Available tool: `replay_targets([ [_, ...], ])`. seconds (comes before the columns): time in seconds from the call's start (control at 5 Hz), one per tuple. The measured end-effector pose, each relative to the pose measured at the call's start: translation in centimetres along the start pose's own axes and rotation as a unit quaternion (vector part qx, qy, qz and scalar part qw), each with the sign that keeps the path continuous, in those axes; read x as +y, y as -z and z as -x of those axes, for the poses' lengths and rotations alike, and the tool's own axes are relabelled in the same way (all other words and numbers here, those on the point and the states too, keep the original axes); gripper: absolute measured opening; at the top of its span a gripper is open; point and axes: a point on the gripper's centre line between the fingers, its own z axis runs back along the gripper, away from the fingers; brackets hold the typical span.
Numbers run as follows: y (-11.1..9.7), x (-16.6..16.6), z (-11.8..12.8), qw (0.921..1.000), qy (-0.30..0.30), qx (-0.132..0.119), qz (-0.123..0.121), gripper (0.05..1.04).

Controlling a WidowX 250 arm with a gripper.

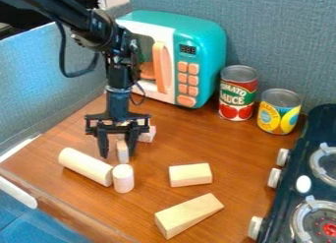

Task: Put the white figure on top of the cube

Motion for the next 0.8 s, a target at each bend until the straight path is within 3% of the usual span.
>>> replay_targets([
  [0.2,0.0,0.2,-0.1,0.9999,0.010,0.001,-0.001,0.375],
  [0.4,-0.3,-0.3,0.0,0.9997,0.023,0.006,0.010,0.295],
  [0.6,-2.3,-1.9,0.5,0.9978,0.057,-0.011,0.032,0.295],
  [0.8,-6.3,-3.3,0.9,0.9920,0.095,-0.054,0.063,0.295],
])
